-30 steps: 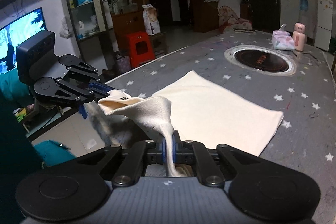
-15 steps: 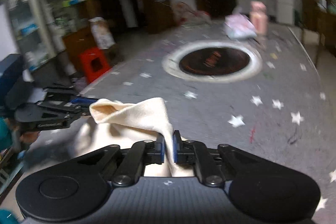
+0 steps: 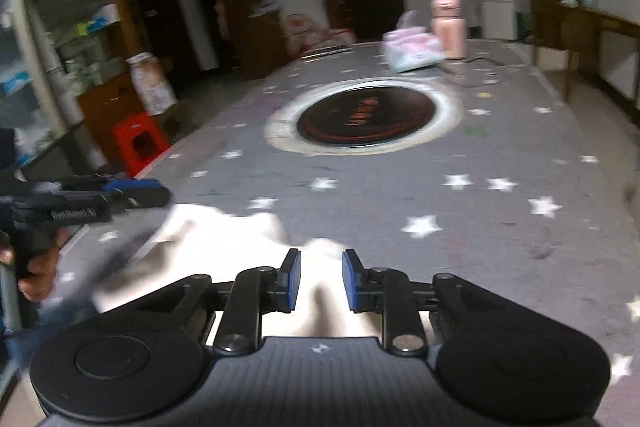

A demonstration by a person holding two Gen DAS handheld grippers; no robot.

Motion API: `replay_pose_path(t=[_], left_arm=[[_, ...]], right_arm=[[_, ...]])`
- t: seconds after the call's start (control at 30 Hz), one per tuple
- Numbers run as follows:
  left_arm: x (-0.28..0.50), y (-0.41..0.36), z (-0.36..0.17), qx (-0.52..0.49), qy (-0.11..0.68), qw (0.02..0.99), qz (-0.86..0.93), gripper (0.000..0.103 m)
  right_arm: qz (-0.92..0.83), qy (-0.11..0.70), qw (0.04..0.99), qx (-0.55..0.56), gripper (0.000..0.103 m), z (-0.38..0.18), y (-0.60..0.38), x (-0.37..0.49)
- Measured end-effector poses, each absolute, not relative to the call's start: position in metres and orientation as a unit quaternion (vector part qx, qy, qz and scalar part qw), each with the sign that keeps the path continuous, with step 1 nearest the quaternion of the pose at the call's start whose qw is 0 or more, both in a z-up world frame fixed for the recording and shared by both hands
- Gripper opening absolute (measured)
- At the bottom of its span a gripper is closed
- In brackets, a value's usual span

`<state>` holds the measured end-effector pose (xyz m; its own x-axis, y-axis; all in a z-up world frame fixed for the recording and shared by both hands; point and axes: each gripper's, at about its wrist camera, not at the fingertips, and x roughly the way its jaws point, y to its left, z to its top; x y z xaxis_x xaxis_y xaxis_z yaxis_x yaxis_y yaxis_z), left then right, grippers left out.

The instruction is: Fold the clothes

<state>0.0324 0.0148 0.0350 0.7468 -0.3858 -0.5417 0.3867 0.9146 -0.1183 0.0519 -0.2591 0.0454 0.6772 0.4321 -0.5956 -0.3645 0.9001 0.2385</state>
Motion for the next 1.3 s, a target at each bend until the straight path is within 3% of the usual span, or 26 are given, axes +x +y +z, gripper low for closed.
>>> replay_pose_path(t=[0.2, 0.27, 0.37, 0.6, 0.87, 1.13, 1.3], left_arm=[[0.005, 0.014, 0.021, 0.020, 0.294, 0.939, -0.177, 0.060], [0.004, 0.018, 0.014, 0.008, 0.307, 0.937, -0.168, 0.063], [0.008, 0.024, 0.000, -0.012, 0.346, 0.923, -0.169, 0.063], [-0.007, 0.028, -0.001, -0.029, 0.358, 0.912, -0.199, 0.058], [-0.046, 0.033, 0.004, -0.015, 0.367, 0.902, -0.225, 0.059], [-0.040, 0.032, 0.046, -0.027, 0.315, 0.920, -0.232, 0.059], [-0.002, 0.003, 0.047, -0.049, 0.314, 0.912, -0.261, 0.053]], right_arm=[[0.241, 0.356, 0.902, 0.037, 0.022, 0.037, -0.225, 0.070], [0.234, 0.366, 0.900, 0.037, 0.022, 0.027, -0.220, 0.080], [0.227, 0.369, 0.901, 0.024, 0.022, 0.014, -0.212, 0.084], [0.230, 0.362, 0.903, -0.028, 0.023, 0.013, -0.202, 0.075], [0.253, 0.359, 0.897, -0.053, 0.023, 0.014, -0.199, 0.040], [0.262, 0.345, 0.901, -0.013, 0.023, 0.036, -0.214, 0.022], [0.220, 0.358, 0.907, 0.022, 0.023, 0.034, -0.225, 0.046]])
